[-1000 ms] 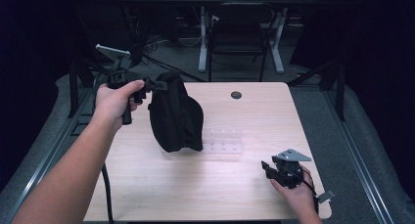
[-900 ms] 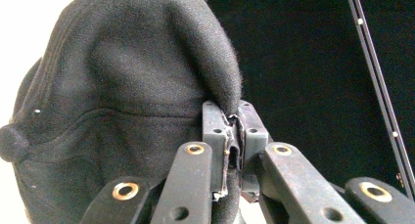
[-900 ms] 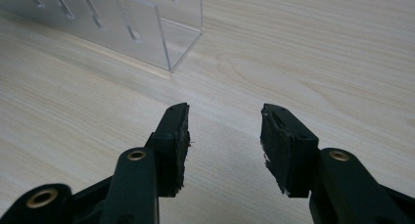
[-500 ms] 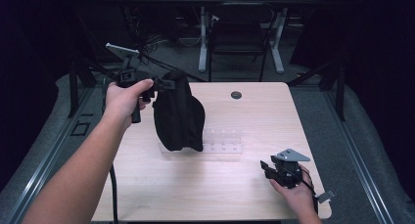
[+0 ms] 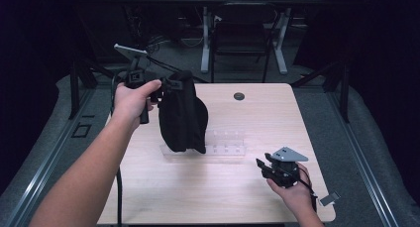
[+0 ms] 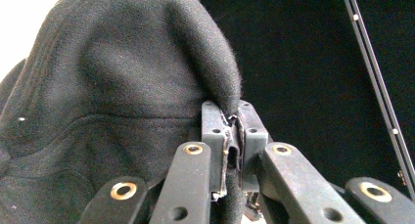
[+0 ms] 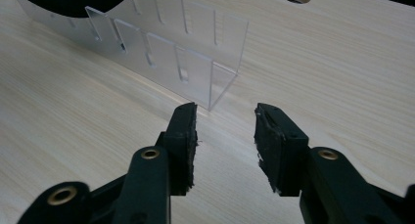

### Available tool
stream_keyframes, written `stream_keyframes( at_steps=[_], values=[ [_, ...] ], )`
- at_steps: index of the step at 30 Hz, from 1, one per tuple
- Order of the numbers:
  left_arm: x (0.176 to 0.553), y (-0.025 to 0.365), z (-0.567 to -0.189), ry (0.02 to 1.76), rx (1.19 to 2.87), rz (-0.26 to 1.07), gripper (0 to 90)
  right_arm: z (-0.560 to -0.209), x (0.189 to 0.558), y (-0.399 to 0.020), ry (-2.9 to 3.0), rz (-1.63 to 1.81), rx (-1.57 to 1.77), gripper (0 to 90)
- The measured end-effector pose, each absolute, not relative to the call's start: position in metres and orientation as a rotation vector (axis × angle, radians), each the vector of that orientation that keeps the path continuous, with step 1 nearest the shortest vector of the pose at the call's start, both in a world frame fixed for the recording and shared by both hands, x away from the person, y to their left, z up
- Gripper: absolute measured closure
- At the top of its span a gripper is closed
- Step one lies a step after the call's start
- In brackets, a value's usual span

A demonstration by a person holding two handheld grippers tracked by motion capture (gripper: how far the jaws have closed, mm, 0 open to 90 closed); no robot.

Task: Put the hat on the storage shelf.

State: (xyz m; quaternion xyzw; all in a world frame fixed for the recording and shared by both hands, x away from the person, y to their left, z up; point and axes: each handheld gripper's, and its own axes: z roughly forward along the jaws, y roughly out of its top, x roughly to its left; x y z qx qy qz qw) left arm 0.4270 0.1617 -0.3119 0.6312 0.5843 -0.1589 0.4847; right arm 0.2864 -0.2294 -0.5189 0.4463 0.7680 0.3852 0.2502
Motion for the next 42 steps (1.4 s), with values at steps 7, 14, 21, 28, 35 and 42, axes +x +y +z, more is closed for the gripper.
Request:
stream_keyframes(
  at_steps=[7, 14, 21, 28, 35, 42],
  values=[
    [0.425, 0.159, -0.312, 1.415, 1.541, -0.377, 85.2, -0.514, 0.290, -0.212, 2.161, 1.050, 1.191, 67.7],
    [0.426, 0.154, -0.311, 1.406, 1.544, -0.380, 85.2, -0.507, 0.293, -0.198, 2.195, 1.049, 1.133, 71.3],
    [0.429, 0.149, -0.311, 1.395, 1.568, -0.372, 85.1, -0.497, 0.300, -0.187, 2.209, 1.074, 1.106, 74.1],
    [0.429, 0.141, -0.311, 1.391, 1.556, -0.385, 85.0, -0.490, 0.308, -0.175, 2.226, 1.115, 1.082, 75.0],
    [0.429, 0.136, -0.312, 1.386, 1.555, -0.394, 84.9, -0.486, 0.312, -0.157, 2.263, 1.132, 1.040, 76.5],
    [0.431, 0.134, -0.313, 1.381, 1.549, -0.394, 84.8, -0.483, 0.314, -0.136, 2.295, 1.171, 0.996, 76.8]
  ],
)
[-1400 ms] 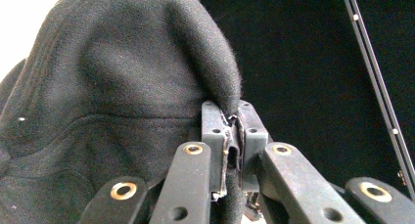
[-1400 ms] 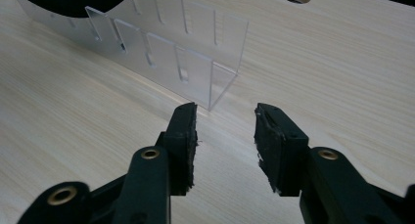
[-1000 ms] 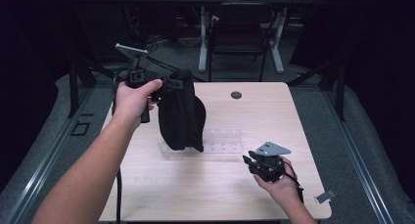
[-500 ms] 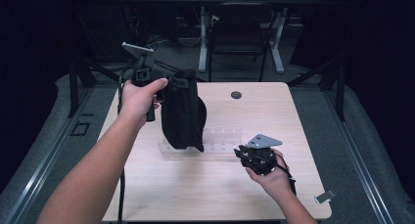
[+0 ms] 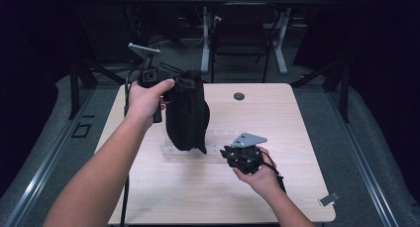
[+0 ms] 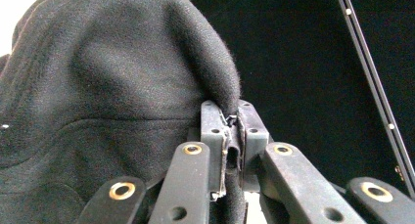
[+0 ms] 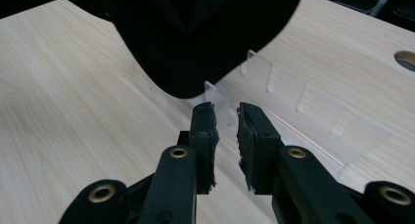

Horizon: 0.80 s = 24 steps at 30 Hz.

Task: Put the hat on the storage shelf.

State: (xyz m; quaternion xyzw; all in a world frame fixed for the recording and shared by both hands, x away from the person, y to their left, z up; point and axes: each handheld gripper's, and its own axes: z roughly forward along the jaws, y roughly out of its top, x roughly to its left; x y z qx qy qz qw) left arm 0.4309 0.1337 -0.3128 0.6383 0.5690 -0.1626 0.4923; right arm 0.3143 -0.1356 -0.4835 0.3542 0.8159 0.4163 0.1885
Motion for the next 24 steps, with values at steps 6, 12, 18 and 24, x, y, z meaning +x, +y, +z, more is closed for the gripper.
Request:
stream_keyframes(
  at_steps=[6, 12, 18, 24],
  values=[
    [0.431, 0.130, -0.313, 1.373, 1.553, -0.392, 84.8, -0.481, 0.315, -0.124, 2.324, 1.185, 0.967, 76.8],
    [0.431, 0.127, -0.313, 1.378, 1.552, -0.388, 84.7, -0.479, 0.314, -0.111, 2.350, 1.195, 0.917, 76.7],
    [0.431, 0.125, -0.313, 1.377, 1.545, -0.392, 84.5, -0.477, 0.313, -0.099, 2.366, 1.203, 0.886, 76.7],
    [0.431, 0.124, -0.314, 1.370, 1.542, -0.393, 84.4, -0.477, 0.313, -0.090, 2.379, 1.201, 0.865, 76.7]
  ],
)
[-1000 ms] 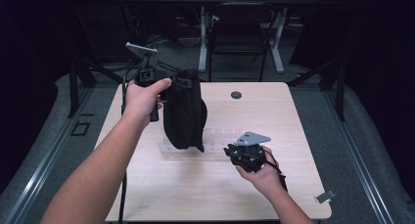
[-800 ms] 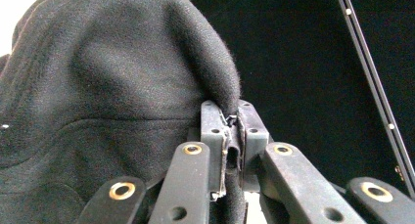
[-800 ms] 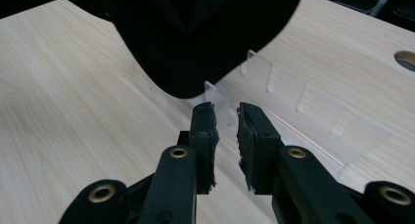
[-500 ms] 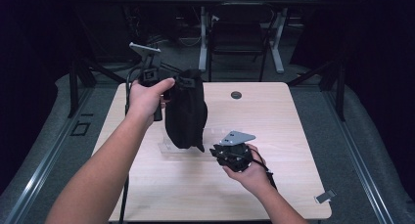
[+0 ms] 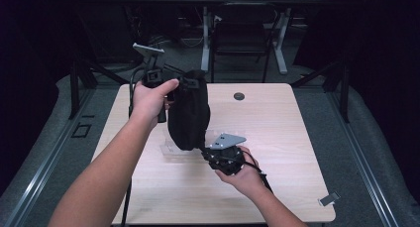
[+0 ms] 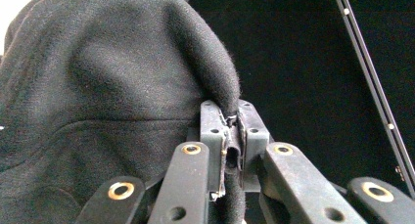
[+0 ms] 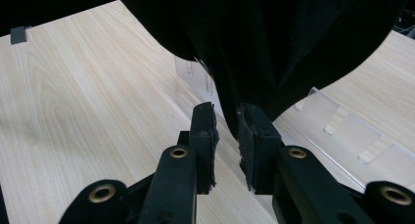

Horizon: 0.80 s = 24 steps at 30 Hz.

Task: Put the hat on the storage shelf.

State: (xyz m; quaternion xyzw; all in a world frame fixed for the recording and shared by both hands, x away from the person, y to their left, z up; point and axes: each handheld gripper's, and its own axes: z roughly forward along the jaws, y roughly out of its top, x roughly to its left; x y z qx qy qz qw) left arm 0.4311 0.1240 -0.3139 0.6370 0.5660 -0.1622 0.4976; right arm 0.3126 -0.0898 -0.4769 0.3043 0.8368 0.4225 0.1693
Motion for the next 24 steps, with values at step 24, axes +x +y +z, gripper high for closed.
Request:
stream_keyframes(
  at_steps=[24],
  values=[
    [0.4261, 0.1214, -0.3106, 1.335, 1.541, -0.401, 74.4, -0.4799, 0.3148, -0.0846, 2.380, 1.161, 0.850, 85.5]
  ],
)
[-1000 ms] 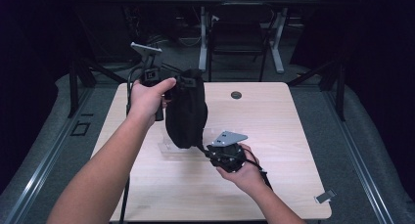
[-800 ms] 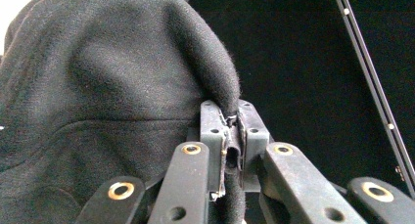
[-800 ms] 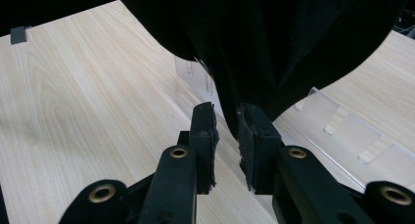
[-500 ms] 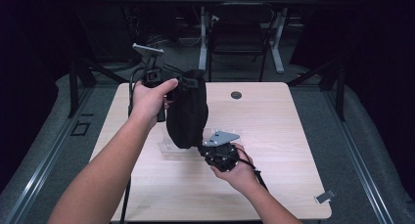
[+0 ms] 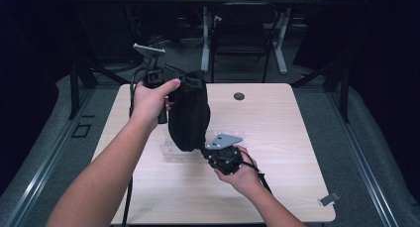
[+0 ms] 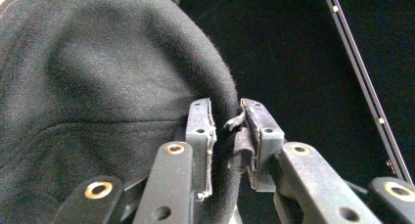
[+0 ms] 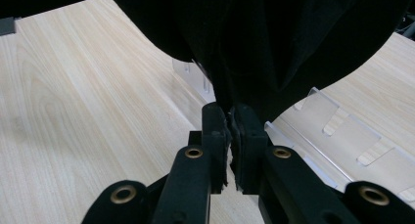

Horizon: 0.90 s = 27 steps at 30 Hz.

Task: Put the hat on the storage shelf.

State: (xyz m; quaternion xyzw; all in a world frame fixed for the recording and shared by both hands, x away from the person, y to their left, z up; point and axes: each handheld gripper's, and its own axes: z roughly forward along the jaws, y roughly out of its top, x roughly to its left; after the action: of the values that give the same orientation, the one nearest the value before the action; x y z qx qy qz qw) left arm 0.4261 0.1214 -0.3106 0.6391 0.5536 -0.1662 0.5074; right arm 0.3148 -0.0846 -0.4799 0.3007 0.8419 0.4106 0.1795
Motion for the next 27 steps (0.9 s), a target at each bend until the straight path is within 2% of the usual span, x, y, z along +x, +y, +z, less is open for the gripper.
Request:
stream_keyframes(
  at_steps=[7, 27],
  values=[
    [0.425, 0.131, -0.305, 1.326, 1.526, -0.358, 66.4, -0.480, 0.315, -0.086, 2.384, 1.150, 0.848, 85.8],
    [0.421, 0.174, -0.311, 1.396, 1.534, -0.256, 62.9, -0.496, 0.319, -0.099, 2.413, 1.120, 0.923, 86.1]
  ],
)
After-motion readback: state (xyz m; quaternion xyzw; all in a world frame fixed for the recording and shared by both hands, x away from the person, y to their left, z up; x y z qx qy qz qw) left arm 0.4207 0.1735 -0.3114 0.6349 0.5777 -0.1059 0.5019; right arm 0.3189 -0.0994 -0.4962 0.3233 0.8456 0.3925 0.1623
